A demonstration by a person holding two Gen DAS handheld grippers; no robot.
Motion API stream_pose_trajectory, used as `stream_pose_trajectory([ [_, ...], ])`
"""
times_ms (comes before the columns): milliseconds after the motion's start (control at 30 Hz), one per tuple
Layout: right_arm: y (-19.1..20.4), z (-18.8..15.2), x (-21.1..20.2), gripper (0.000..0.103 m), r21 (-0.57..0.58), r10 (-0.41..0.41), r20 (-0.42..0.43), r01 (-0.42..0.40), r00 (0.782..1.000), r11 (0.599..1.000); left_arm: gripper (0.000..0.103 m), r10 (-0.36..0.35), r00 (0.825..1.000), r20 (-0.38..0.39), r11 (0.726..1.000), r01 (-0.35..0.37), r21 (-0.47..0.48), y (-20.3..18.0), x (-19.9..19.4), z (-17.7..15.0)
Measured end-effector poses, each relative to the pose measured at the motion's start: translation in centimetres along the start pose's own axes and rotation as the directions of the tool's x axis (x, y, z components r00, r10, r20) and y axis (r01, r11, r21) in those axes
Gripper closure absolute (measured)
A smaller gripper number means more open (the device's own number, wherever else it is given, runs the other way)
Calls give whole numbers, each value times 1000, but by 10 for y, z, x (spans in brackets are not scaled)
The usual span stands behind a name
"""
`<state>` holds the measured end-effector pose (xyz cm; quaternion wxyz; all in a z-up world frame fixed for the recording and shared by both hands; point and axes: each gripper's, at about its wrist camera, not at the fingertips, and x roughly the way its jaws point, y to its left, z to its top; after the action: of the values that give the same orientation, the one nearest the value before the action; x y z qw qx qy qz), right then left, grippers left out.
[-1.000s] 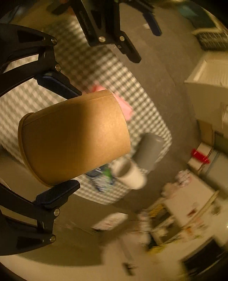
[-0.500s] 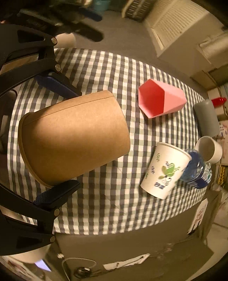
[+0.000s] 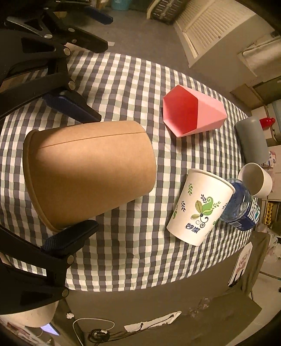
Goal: Flip cup upside down
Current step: 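Lift the tan cup with the right tool and carry it toward the left tool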
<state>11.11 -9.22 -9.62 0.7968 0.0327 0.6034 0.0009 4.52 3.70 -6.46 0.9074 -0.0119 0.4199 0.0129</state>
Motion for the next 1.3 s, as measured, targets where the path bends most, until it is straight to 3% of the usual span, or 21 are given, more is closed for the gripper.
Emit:
stream_pose_trajectory([
  [300,-17,1,-34,11,5,60,82,-61,995,998,7,-32,998,-48,999,31,-33,-13,-8,10],
  [600,-53,0,-76,5,-21,32,178,-29,984,999,7,-56,996,-70,998,55,-23,-43,-16,30],
  [933,-92,-5,-79,5,-27,-40,235,48,971,998,7,-55,988,-141,997,62,44,-95,-6,54],
  [1067,-109,-5,-69,5,-2,-39,228,41,973,999,7,-77,978,-191,996,85,38,-116,6,65],
  [1300,-132,-2,-50,5,44,-35,211,26,977,999,7,-79,939,-334,994,98,41,-144,42,61],
])
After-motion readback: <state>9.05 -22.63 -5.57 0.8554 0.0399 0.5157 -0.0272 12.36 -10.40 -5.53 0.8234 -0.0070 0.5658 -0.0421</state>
